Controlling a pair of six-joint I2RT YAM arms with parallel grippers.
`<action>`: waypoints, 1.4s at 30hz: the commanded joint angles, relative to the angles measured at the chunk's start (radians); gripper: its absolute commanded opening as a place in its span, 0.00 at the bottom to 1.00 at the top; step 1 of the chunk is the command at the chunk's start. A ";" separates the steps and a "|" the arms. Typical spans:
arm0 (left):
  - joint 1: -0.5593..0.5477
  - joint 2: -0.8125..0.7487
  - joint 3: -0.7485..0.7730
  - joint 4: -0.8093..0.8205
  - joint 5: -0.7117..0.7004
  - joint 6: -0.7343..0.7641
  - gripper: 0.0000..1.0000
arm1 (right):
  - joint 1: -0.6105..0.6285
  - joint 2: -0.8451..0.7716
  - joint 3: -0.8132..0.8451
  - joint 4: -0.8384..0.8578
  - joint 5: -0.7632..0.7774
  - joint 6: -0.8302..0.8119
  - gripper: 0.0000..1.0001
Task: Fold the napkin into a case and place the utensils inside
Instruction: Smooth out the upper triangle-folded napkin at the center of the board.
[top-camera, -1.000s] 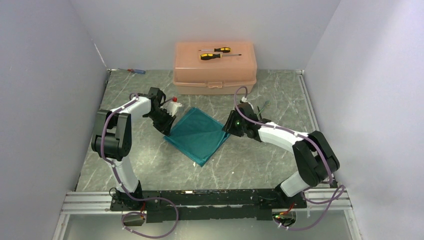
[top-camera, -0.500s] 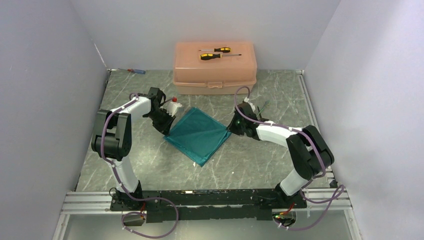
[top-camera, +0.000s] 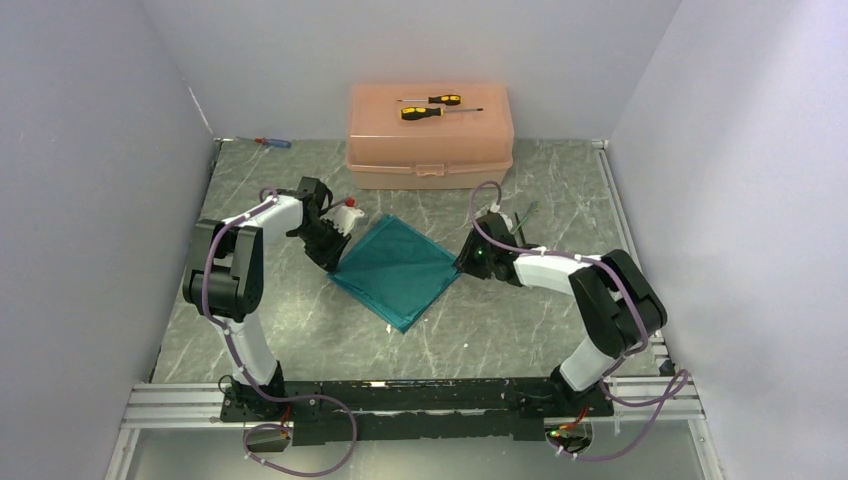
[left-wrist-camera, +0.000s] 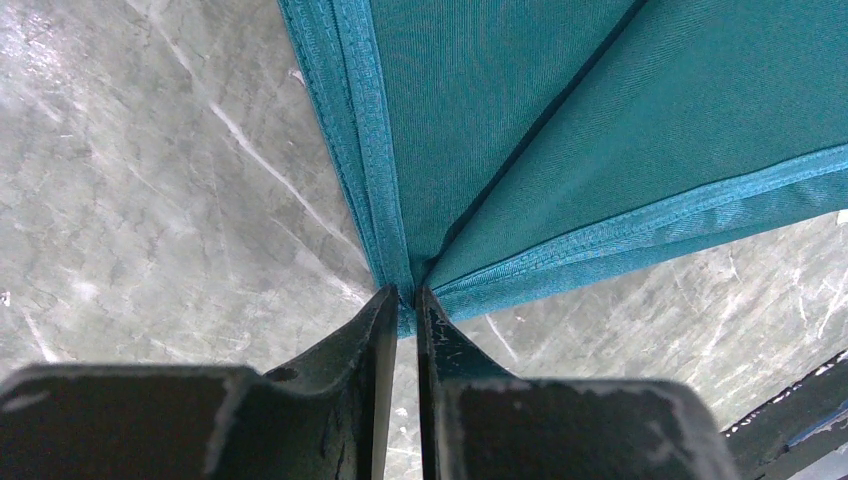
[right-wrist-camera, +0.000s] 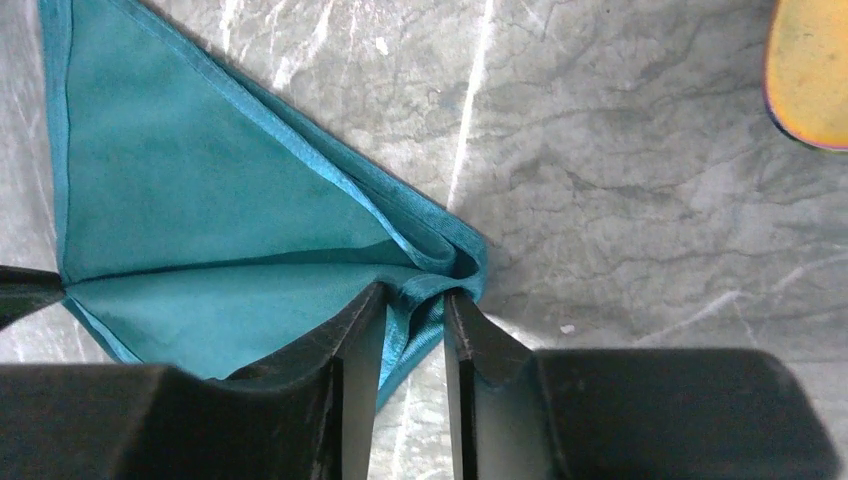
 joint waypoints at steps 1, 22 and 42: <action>0.000 -0.015 -0.013 0.017 -0.027 0.027 0.18 | -0.018 -0.086 -0.017 -0.045 0.002 -0.047 0.34; 0.000 -0.063 0.036 -0.045 -0.001 0.011 0.23 | 0.002 0.020 0.112 -0.006 -0.112 -0.133 0.00; 0.195 -0.170 0.253 -0.204 0.210 0.149 0.91 | 0.367 -0.365 -0.059 0.146 0.040 -0.675 0.96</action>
